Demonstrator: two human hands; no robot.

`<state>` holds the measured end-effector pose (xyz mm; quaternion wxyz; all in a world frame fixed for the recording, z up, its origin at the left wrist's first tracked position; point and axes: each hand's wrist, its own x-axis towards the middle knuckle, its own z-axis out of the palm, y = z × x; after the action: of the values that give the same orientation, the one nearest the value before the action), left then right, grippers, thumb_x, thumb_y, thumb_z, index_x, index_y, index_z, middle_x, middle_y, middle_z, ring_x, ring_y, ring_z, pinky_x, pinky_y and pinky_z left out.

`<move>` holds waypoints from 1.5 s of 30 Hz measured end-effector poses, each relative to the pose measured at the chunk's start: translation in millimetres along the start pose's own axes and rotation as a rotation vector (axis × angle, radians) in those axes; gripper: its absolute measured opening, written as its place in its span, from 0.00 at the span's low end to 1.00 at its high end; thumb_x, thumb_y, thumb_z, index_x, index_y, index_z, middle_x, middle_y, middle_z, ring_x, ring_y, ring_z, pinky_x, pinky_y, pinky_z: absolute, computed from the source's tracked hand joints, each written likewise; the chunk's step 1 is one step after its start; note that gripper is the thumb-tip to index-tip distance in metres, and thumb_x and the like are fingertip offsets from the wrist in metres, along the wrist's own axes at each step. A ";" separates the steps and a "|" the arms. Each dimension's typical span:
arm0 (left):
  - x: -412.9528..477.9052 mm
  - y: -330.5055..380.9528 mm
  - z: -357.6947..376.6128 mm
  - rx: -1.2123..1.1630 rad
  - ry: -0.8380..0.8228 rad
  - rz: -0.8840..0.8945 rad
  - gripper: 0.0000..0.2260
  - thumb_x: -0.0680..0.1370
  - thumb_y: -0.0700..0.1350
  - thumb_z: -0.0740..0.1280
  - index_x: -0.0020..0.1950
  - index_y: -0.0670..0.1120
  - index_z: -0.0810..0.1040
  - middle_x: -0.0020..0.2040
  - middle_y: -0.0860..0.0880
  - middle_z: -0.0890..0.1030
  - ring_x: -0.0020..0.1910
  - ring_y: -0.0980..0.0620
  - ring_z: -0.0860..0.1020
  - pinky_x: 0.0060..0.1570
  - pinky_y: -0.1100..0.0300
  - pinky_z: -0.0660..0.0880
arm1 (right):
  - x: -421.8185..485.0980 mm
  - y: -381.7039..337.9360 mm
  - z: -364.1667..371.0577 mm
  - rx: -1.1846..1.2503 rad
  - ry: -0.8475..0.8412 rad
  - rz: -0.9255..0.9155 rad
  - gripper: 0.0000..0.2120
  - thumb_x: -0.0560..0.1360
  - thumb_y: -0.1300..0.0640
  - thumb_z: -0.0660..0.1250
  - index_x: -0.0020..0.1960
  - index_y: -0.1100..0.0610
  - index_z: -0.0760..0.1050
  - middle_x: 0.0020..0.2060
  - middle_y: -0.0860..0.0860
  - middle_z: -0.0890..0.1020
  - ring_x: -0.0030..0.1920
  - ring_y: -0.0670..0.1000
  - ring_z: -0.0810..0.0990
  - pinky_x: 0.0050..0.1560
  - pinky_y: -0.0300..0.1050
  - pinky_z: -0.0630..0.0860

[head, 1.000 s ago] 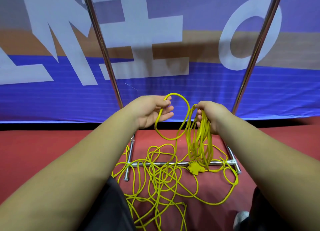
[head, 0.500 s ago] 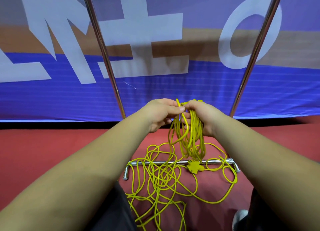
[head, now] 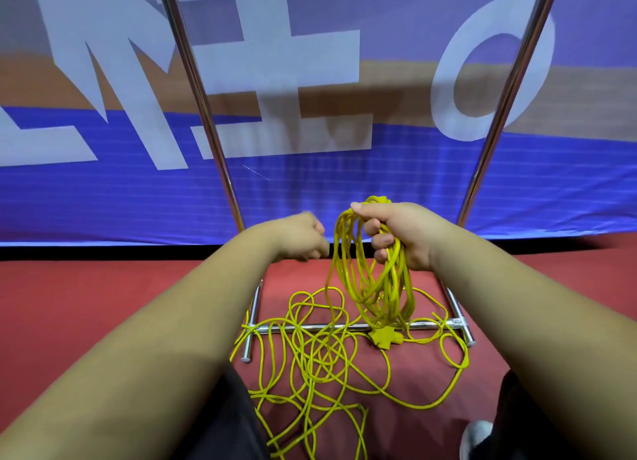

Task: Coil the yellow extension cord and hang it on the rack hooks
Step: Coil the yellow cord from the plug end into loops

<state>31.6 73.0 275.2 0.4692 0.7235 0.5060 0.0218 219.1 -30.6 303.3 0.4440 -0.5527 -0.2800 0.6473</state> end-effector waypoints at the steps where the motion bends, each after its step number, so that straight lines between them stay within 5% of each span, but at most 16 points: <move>1: 2.7 -7.9 2.7 0.111 -0.096 -0.064 0.20 0.69 0.45 0.77 0.56 0.42 0.75 0.43 0.42 0.79 0.43 0.44 0.74 0.43 0.50 0.73 | -1.6 -1.7 0.3 0.002 -0.021 -0.015 0.10 0.80 0.49 0.73 0.45 0.49 0.73 0.29 0.45 0.68 0.22 0.44 0.62 0.26 0.40 0.65; 4: 12.3 -25.9 12.4 0.268 -0.261 -0.183 0.36 0.75 0.50 0.78 0.78 0.46 0.67 0.66 0.43 0.79 0.60 0.45 0.81 0.59 0.50 0.79 | -8.4 -8.0 0.1 0.013 -0.063 -0.066 0.08 0.81 0.51 0.72 0.46 0.50 0.75 0.29 0.45 0.68 0.23 0.44 0.62 0.27 0.40 0.64; 6: 16.0 -31.3 16.9 0.280 -0.303 -0.184 0.32 0.79 0.49 0.75 0.79 0.46 0.67 0.70 0.44 0.77 0.66 0.46 0.79 0.64 0.50 0.77 | -12.0 -11.5 -0.5 0.021 -0.087 -0.103 0.08 0.81 0.52 0.71 0.47 0.51 0.74 0.30 0.45 0.68 0.23 0.45 0.62 0.27 0.41 0.64; 10: 19.5 -28.5 13.4 0.291 -0.280 -0.148 0.07 0.85 0.45 0.64 0.59 0.47 0.81 0.56 0.51 0.84 0.63 0.49 0.81 0.56 0.54 0.76 | -17.1 -14.8 -4.2 0.016 -0.113 -0.157 0.08 0.82 0.54 0.70 0.45 0.52 0.74 0.31 0.46 0.69 0.23 0.45 0.63 0.27 0.41 0.65; 12: 19.1 -27.7 7.2 0.235 -0.285 -0.157 0.07 0.84 0.42 0.64 0.57 0.50 0.81 0.55 0.53 0.85 0.60 0.51 0.82 0.53 0.55 0.74 | -20.5 -15.4 -5.7 -0.001 -0.117 -0.172 0.09 0.82 0.55 0.70 0.45 0.53 0.73 0.31 0.47 0.70 0.22 0.45 0.64 0.27 0.41 0.65; 16: 15.9 -35.1 10.8 0.251 -0.454 -0.219 0.20 0.81 0.42 0.70 0.72 0.56 0.74 0.69 0.58 0.78 0.69 0.53 0.76 0.65 0.50 0.72 | -25.0 -16.9 -8.3 0.021 -0.126 -0.214 0.09 0.83 0.56 0.68 0.45 0.53 0.73 0.30 0.47 0.69 0.22 0.44 0.64 0.26 0.40 0.64; 19: 14.3 -34.7 22.2 0.366 -0.520 -0.197 0.04 0.85 0.48 0.66 0.58 0.55 0.77 0.52 0.56 0.79 0.63 0.49 0.76 0.64 0.49 0.73 | -25.9 -18.2 -11.6 0.036 -0.132 -0.243 0.09 0.83 0.55 0.69 0.44 0.52 0.74 0.31 0.47 0.69 0.22 0.45 0.64 0.27 0.41 0.65; 24: 15.3 -25.6 5.4 0.092 -0.264 -0.092 0.10 0.88 0.45 0.55 0.49 0.52 0.71 0.54 0.50 0.86 0.46 0.51 0.81 0.43 0.58 0.71 | -26.6 -20.8 -16.0 -0.081 -0.138 -0.253 0.09 0.81 0.55 0.71 0.44 0.55 0.76 0.32 0.51 0.71 0.25 0.48 0.68 0.28 0.42 0.68; 27: 19.2 -24.2 -22.6 -0.161 0.175 0.096 0.11 0.87 0.43 0.57 0.48 0.51 0.74 0.42 0.47 0.82 0.43 0.49 0.82 0.44 0.54 0.74 | -27.4 -19.5 -13.7 -0.130 -0.161 -0.213 0.10 0.79 0.55 0.72 0.40 0.56 0.80 0.32 0.53 0.79 0.29 0.51 0.77 0.31 0.43 0.74; 29: 18.8 -22.1 -38.3 -0.237 0.324 0.231 0.11 0.87 0.43 0.58 0.47 0.51 0.76 0.41 0.48 0.79 0.44 0.50 0.80 0.48 0.51 0.75 | -27.6 -17.9 -12.3 -0.094 -0.165 -0.189 0.09 0.75 0.51 0.75 0.46 0.57 0.82 0.36 0.54 0.81 0.32 0.53 0.80 0.36 0.46 0.77; 32: 14.5 -18.7 -47.6 -0.380 0.304 0.343 0.10 0.87 0.43 0.59 0.49 0.50 0.77 0.40 0.51 0.76 0.44 0.51 0.76 0.52 0.52 0.76 | -27.1 -17.7 -11.8 -0.016 -0.106 -0.179 0.17 0.74 0.46 0.75 0.56 0.57 0.82 0.36 0.53 0.82 0.31 0.52 0.80 0.33 0.45 0.79; 38: 0.0 -17.8 -66.5 -0.894 0.223 0.414 0.09 0.86 0.41 0.59 0.50 0.48 0.77 0.41 0.51 0.78 0.50 0.50 0.79 0.61 0.49 0.77 | -22.8 -18.3 -15.0 0.049 -0.049 -0.171 0.09 0.79 0.46 0.72 0.50 0.52 0.81 0.35 0.48 0.80 0.26 0.47 0.73 0.29 0.41 0.73; 41: -3.9 -18.2 -81.5 -1.222 0.279 0.402 0.08 0.84 0.45 0.62 0.47 0.45 0.77 0.35 0.50 0.73 0.42 0.49 0.76 0.62 0.46 0.79 | -20.7 -16.3 -13.1 0.040 -0.071 -0.168 0.09 0.77 0.47 0.73 0.52 0.51 0.81 0.36 0.49 0.82 0.27 0.47 0.75 0.29 0.42 0.74; 45: -8.1 -11.1 -83.1 -1.153 0.299 0.462 0.14 0.86 0.53 0.62 0.45 0.46 0.77 0.35 0.51 0.69 0.36 0.52 0.73 0.59 0.46 0.78 | -20.2 -13.0 -8.3 -0.007 -0.107 -0.145 0.19 0.69 0.40 0.75 0.52 0.52 0.80 0.37 0.50 0.83 0.29 0.48 0.77 0.30 0.43 0.75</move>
<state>-22.3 121.9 317.5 0.6906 0.4344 0.3041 0.4919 230.5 -43.8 321.9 0.4721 -0.4971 -0.3448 0.6412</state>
